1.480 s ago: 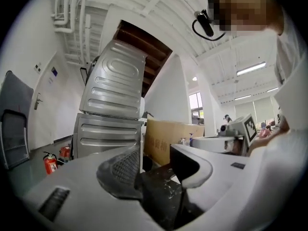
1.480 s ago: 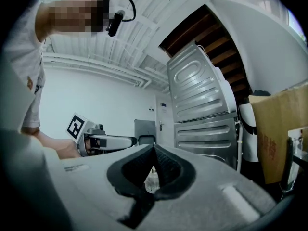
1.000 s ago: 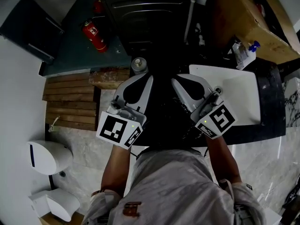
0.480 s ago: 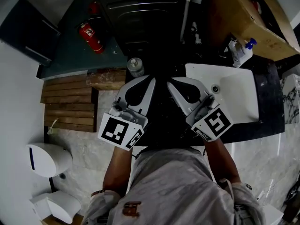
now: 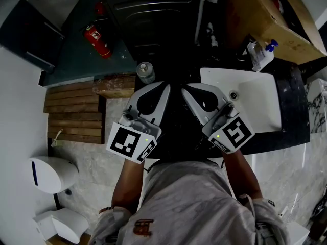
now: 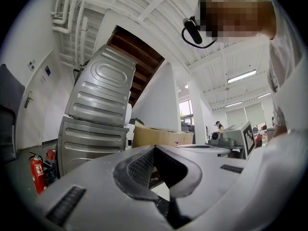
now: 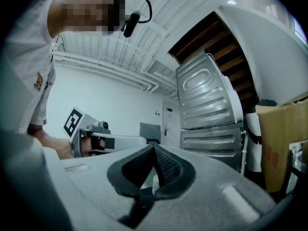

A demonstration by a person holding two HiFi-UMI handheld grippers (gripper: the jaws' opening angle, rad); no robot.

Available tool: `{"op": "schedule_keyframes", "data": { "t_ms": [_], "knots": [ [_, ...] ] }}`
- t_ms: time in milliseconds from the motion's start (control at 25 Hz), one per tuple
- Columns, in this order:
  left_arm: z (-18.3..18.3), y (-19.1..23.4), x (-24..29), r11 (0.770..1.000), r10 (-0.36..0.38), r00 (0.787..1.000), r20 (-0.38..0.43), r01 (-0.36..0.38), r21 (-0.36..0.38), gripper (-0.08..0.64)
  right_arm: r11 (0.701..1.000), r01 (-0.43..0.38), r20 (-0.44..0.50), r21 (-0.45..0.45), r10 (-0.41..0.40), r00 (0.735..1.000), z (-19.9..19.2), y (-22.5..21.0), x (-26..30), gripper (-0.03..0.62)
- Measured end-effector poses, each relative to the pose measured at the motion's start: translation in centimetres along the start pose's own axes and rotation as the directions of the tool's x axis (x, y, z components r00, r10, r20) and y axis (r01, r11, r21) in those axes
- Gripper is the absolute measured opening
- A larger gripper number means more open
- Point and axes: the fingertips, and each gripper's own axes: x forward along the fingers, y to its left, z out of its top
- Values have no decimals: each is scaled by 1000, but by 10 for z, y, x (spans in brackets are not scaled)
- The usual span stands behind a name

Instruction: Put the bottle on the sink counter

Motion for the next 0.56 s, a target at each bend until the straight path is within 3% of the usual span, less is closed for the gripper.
{"op": "schedule_keyframes", "data": {
  "t_ms": [560],
  "knots": [
    [-1,-4,-2,1000,-8,1000,-12,8,8,2,1000,-6,-12,6,6,1000,-4,2,-3,0]
  ]
}}
